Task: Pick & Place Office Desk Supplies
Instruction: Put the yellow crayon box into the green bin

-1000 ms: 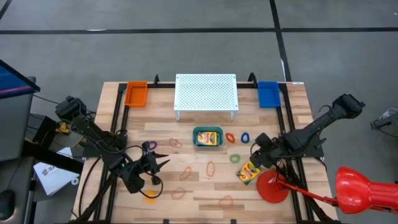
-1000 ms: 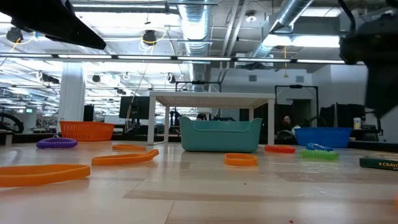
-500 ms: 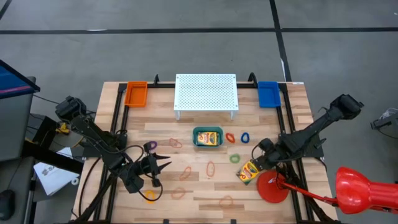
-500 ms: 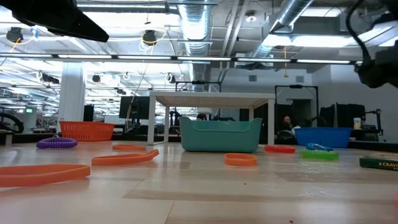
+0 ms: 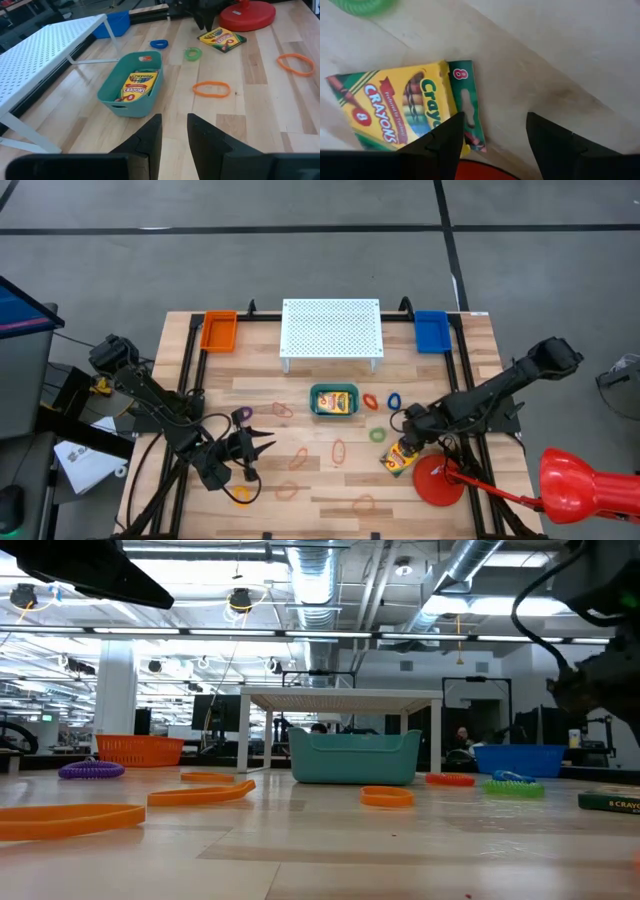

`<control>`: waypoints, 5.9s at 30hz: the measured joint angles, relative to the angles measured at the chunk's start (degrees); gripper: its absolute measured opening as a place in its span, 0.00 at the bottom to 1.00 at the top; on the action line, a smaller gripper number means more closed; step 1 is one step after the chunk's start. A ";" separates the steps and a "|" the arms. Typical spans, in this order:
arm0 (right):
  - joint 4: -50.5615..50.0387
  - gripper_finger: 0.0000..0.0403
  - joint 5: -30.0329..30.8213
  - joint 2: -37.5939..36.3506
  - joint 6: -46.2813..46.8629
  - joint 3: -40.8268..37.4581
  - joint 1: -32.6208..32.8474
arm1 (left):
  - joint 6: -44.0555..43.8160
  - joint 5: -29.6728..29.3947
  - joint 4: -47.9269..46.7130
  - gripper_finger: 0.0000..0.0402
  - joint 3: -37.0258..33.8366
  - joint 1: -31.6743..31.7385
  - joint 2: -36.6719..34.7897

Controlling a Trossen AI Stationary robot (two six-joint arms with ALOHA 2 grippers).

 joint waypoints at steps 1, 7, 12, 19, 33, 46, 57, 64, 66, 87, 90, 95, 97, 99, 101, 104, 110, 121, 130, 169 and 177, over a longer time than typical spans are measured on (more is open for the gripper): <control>0.89 0.52 -0.35 -0.62 0.02 -0.84 -0.13 | 0.00 -0.02 0.02 0.21 0.00 0.00 0.00; 3.81 0.52 0.26 -7.26 2.06 -5.12 -0.06 | -0.02 -0.04 0.06 0.21 0.00 0.13 0.00; 7.62 0.52 1.73 -12.65 5.81 -8.61 1.30 | -0.02 -0.13 0.02 0.21 0.00 0.17 0.00; 14.80 0.52 3.74 -14.06 11.46 -11.79 5.27 | -0.02 -0.44 0.00 0.21 0.00 0.17 0.00; 16.86 0.51 3.21 -13.47 12.57 -12.01 6.42 | -0.04 -0.42 0.00 0.21 0.00 0.17 0.00; 15.92 0.29 3.35 -13.41 11.50 -12.12 6.38 | -0.04 -0.42 -0.02 0.21 0.00 0.17 0.00; 17.41 0.20 3.54 -10.03 10.36 -11.81 6.72 | -0.04 -0.40 -0.02 0.21 0.00 0.16 0.00; 22.49 0.14 3.39 -6.12 9.31 -11.85 6.73 | -0.04 -0.39 -0.04 0.21 0.00 0.15 0.00; 23.01 0.11 3.33 -5.28 9.31 -11.83 6.73 | -0.04 -0.41 -0.02 0.21 0.00 0.17 0.00; 26.76 0.00 16.07 -4.35 4.00 -8.28 6.76 | -0.04 -0.37 -0.06 0.21 0.00 0.17 0.00; 26.63 0.00 16.82 -4.36 2.65 -6.90 6.69 | -0.04 -0.37 -0.07 0.21 0.00 0.16 0.00; 26.83 0.00 16.26 -4.44 0.93 -4.31 6.77 | -0.04 -0.37 -0.07 0.21 0.00 0.16 0.00; 26.88 0.00 16.22 -4.47 0.10 -3.13 7.11 | -0.04 -0.37 -0.07 0.21 0.00 0.17 0.00; 27.03 0.00 16.25 -4.47 -0.72 -2.00 7.15 | -0.04 -0.37 -0.07 0.21 0.00 0.17 0.00; 27.93 0.00 16.84 -4.49 -2.10 -1.02 7.15 | -0.04 -0.37 -0.07 0.21 0.00 0.17 0.00; 30.86 0.00 17.58 -4.53 -4.49 -0.07 7.03 | -0.04 -0.37 -0.07 0.21 0.00 0.17 0.00; 36.55 0.00 19.23 -4.53 -7.28 0.08 6.99 | -0.04 -0.37 -0.07 0.21 -0.01 0.17 0.00; 49.82 0.00 25.64 -4.60 -17.98 0.11 5.76 | -0.04 -0.37 -0.07 0.21 -0.01 0.17 0.00; 58.12 0.00 28.33 -4.44 -30.11 0.12 -0.37 | -0.04 -0.37 -0.56 0.21 -0.02 0.17 0.00; 110.86 0.00 18.69 36.78 -25.88 1.85 -16.70 | -0.67 -0.37 -1.94 0.21 -0.85 0.17 0.00; 110.29 0.00 16.41 39.61 -23.96 2.95 -17.23 | -3.90 -0.24 -1.75 0.21 -2.86 0.17 0.00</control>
